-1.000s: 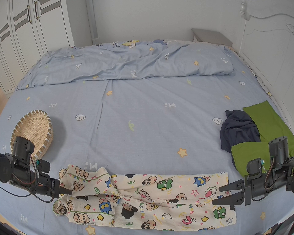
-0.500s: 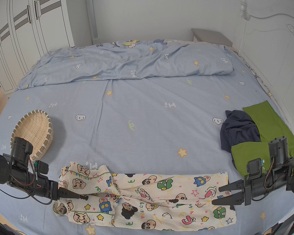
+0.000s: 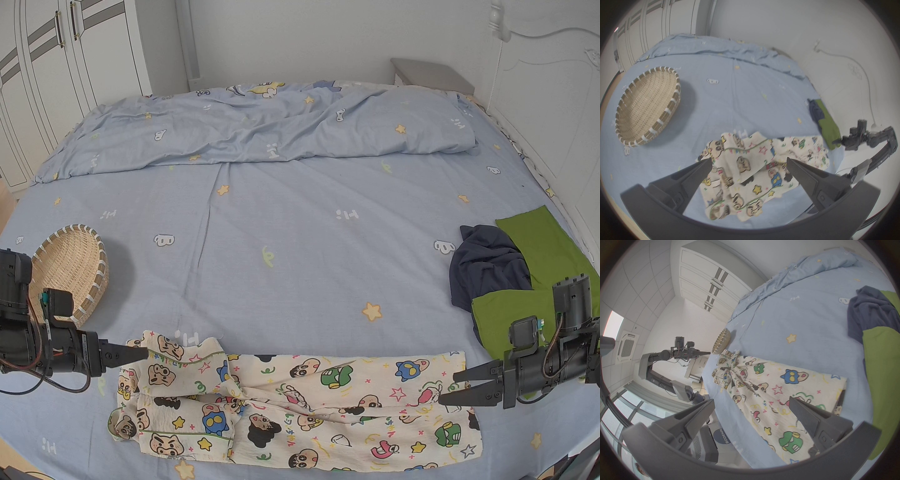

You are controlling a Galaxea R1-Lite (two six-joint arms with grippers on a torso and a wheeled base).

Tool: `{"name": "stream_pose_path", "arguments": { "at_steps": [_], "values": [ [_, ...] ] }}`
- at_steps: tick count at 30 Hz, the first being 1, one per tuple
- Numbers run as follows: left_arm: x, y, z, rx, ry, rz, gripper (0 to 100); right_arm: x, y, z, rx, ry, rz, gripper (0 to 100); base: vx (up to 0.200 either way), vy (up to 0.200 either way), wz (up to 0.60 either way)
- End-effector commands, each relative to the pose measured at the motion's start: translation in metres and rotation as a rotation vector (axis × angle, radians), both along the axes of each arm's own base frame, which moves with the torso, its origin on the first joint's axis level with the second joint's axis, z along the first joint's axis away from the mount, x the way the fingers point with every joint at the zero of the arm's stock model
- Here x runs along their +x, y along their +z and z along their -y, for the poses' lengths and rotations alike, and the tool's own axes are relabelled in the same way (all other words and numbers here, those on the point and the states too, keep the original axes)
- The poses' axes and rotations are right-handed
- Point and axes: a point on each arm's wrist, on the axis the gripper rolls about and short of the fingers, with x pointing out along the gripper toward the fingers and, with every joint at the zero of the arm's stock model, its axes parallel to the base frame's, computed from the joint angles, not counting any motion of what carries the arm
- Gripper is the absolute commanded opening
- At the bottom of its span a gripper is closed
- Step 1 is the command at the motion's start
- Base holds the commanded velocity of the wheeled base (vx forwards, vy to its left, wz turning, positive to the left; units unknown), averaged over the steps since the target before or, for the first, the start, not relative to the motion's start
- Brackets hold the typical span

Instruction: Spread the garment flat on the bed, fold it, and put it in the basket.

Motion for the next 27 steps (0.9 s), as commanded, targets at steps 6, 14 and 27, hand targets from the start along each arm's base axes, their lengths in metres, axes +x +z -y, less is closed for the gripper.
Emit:
{"name": "stream_pose_path", "arguments": {
  "at_steps": [6,14,27],
  "values": [
    [0.016,-0.004,0.036,-0.251,-0.039,0.052,100,0.017,-0.037,0.037,-0.047,-0.162,-0.135,100,0.000,0.000,0.00],
    [0.039,-0.029,0.041,-0.248,-0.033,0.003,100,0.020,-0.053,0.036,-0.068,-0.129,-0.176,100,0.000,0.000,0.00],
    [0.038,-0.023,0.040,-0.256,-0.033,0.032,100,0.023,-0.054,0.051,-0.065,-0.202,-0.168,100,0.000,0.000,0.00]
  ]
}}
